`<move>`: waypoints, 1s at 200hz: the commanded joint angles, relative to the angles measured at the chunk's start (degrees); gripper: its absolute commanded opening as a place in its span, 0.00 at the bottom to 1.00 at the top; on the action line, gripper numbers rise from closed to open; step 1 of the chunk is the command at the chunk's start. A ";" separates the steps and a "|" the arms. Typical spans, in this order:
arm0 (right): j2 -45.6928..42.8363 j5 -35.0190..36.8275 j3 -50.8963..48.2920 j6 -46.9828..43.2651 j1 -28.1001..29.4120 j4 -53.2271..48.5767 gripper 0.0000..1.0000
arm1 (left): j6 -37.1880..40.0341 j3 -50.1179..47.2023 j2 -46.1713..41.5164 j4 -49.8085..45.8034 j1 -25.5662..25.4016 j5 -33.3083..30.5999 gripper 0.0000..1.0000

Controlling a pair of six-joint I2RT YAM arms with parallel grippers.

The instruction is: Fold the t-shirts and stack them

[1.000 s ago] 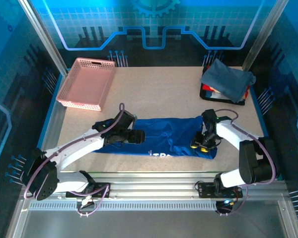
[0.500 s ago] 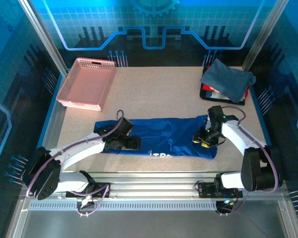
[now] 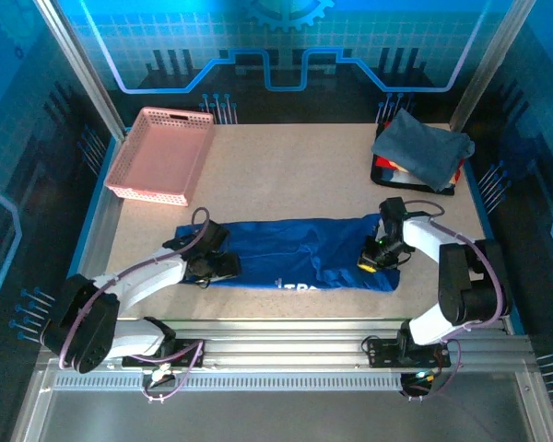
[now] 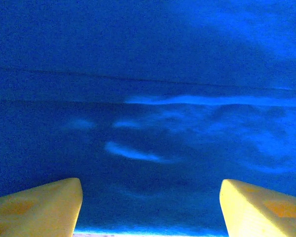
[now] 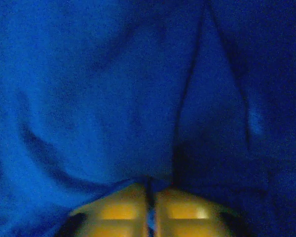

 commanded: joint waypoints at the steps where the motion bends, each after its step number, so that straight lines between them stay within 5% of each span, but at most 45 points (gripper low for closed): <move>1: 0.76 7.46 2.02 -1.13 -1.59 -2.62 0.00 | -2.11 -1.90 -1.81 -2.25 2.53 -0.63 0.75; 87: 0.61 19.54 3.83 -3.51 -2.30 -9.46 0.01 | -3.02 -3.46 0.06 -5.48 7.67 -1.36 0.75; 109: 1.32 18.39 4.17 -3.52 -2.47 -8.77 0.12 | -2.29 -3.29 0.14 -3.83 7.67 1.09 0.75; 130: 1.79 17.02 4.50 -2.91 -2.70 -9.51 0.36 | -1.42 -1.21 -2.22 -2.55 7.53 4.65 0.74; 165: -6.78 14.66 9.20 -1.92 -2.80 -14.67 0.56 | 0.24 9.87 -9.67 -7.88 7.28 7.83 0.75; 200: -20.16 11.41 13.76 -3.19 -0.98 -16.02 0.80 | 4.72 22.80 -12.14 -17.23 7.50 1.80 0.81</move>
